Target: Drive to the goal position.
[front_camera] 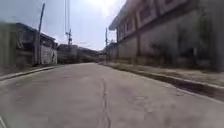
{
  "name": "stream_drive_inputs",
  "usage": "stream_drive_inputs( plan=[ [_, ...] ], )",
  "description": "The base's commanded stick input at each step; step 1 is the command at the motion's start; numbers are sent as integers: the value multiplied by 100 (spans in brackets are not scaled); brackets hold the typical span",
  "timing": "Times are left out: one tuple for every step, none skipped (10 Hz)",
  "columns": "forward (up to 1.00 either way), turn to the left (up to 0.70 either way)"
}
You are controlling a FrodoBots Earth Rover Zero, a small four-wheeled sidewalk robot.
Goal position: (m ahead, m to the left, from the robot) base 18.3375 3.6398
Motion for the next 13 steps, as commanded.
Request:
stream_drive_inputs(
  plan=[
    [100, 7],
    [100, 7],
    [100, 7],
    [100, 7],
    [100, 7],
    [100, 7],
    [100, 7],
    [100, 7],
    [100, 7],
    [100, 7],
    [100, 7],
    [100, 7],
    [100, 7]
  ],
)
